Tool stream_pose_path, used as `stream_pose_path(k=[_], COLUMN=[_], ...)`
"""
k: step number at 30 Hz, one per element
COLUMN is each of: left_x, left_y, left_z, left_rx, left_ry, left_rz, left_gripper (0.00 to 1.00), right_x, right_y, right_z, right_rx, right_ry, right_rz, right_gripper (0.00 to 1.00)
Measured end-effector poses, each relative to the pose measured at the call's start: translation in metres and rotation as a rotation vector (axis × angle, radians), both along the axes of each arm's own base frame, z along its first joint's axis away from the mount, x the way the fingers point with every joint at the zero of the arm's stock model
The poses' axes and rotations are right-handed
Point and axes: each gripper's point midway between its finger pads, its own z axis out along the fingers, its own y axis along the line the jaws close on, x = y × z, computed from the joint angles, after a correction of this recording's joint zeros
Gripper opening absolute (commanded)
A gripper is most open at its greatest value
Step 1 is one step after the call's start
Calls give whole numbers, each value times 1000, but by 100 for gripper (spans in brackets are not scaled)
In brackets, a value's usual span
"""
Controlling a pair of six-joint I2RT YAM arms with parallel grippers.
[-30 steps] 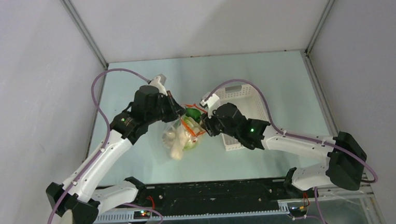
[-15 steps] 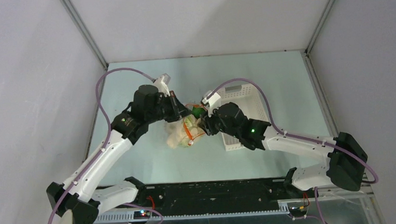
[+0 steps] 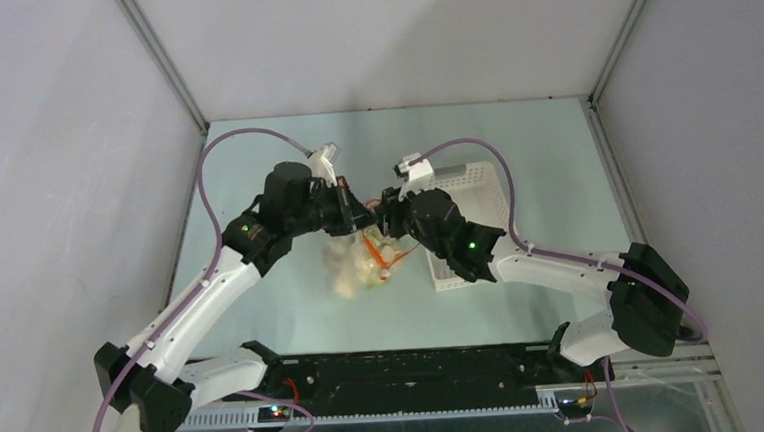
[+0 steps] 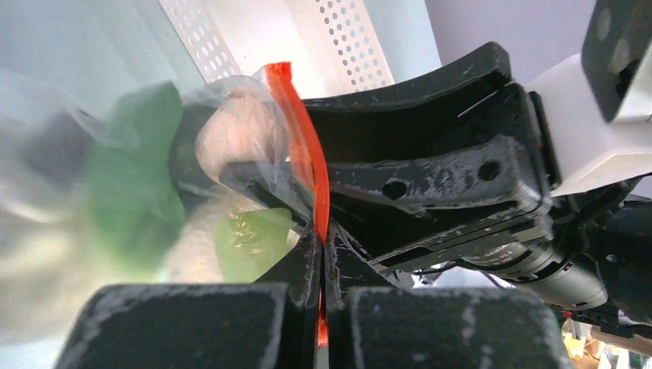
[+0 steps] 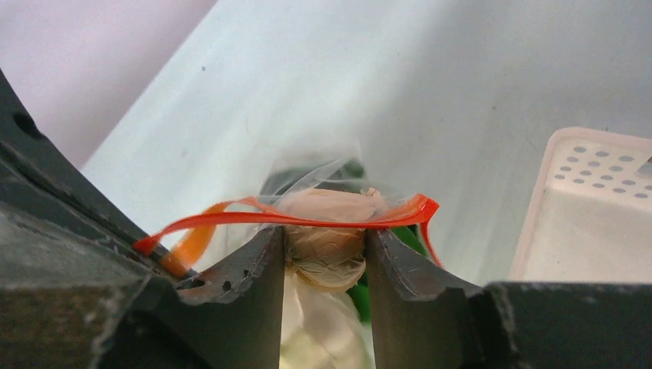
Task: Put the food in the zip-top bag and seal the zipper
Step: Place the fake vegetable in the zipper food storage bag.
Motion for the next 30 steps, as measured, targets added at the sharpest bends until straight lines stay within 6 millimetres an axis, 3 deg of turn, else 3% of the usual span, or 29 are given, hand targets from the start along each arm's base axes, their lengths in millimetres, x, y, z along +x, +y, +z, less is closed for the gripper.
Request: stream_pose_path(k=[7, 16, 26, 30], left_x=[-2, -2, -1, 1], left_y=[-3, 0, 7, 9], left_z=[2, -1, -3, -3], left_rx=[-8, 5, 26, 33], left_ry=[-4, 6, 5, -3], left_rz=[-17, -1, 33, 51], left_gripper=[0, 0, 0, 0], right_x=[7, 8, 9, 2], right_y=[2, 0, -6, -10], right_z=[15, 5, 0, 5], right_rx=[89, 102, 78, 62], right_ry=[-2, 49, 60, 61], right_rz=[-40, -59, -79, -66], right_gripper=[38, 67, 82, 93])
